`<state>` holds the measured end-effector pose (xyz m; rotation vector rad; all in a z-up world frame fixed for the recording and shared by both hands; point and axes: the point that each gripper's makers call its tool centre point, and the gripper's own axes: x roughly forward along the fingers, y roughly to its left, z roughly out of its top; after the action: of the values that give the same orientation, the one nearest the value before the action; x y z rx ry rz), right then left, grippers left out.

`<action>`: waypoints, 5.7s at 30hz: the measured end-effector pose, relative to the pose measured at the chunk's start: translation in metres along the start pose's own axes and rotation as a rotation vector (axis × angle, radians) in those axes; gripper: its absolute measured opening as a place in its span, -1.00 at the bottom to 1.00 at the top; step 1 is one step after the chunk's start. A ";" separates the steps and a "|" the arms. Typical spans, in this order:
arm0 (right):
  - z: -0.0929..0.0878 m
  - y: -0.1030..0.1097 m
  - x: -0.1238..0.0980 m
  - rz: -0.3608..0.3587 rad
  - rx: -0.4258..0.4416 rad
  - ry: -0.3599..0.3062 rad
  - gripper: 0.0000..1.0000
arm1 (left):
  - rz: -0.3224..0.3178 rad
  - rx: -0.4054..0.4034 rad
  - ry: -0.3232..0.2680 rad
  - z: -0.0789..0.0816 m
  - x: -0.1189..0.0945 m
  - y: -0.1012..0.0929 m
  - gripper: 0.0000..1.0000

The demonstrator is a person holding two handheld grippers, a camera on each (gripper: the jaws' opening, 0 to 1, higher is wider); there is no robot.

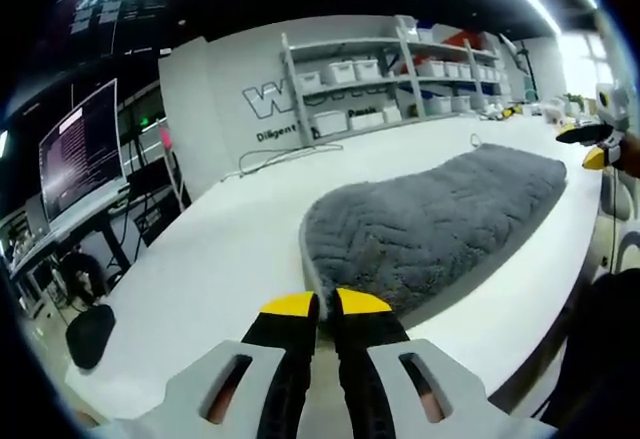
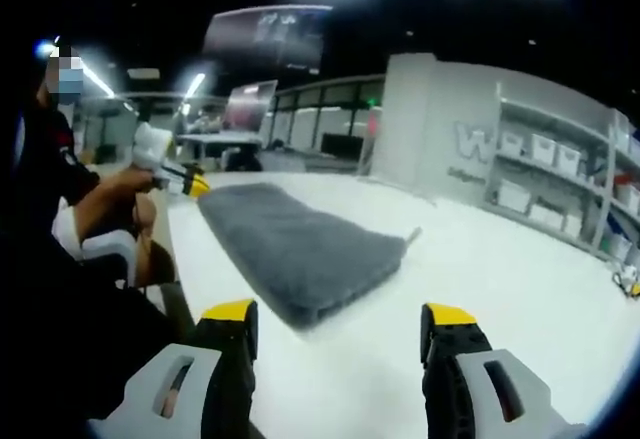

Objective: Open the folded towel by lifting each exposed corner and separating the folded layers until the towel lies flat within the target outline without major curled edges

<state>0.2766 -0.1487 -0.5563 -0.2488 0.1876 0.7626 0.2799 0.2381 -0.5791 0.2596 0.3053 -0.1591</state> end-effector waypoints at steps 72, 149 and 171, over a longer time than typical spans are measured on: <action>-0.014 0.034 0.026 0.101 0.104 -0.008 -0.67 | 0.018 -0.012 0.006 -0.001 0.002 0.000 -0.88; -0.009 0.040 0.021 0.120 0.115 -0.006 -1.00 | -0.002 0.108 0.039 0.008 0.015 -0.004 -0.91; -0.013 0.053 0.021 0.149 0.051 0.037 -1.00 | -0.052 0.112 0.034 0.012 0.037 0.003 -0.91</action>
<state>0.2533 -0.1021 -0.5826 -0.2020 0.2624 0.9002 0.3180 0.2333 -0.5795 0.3660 0.3378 -0.2235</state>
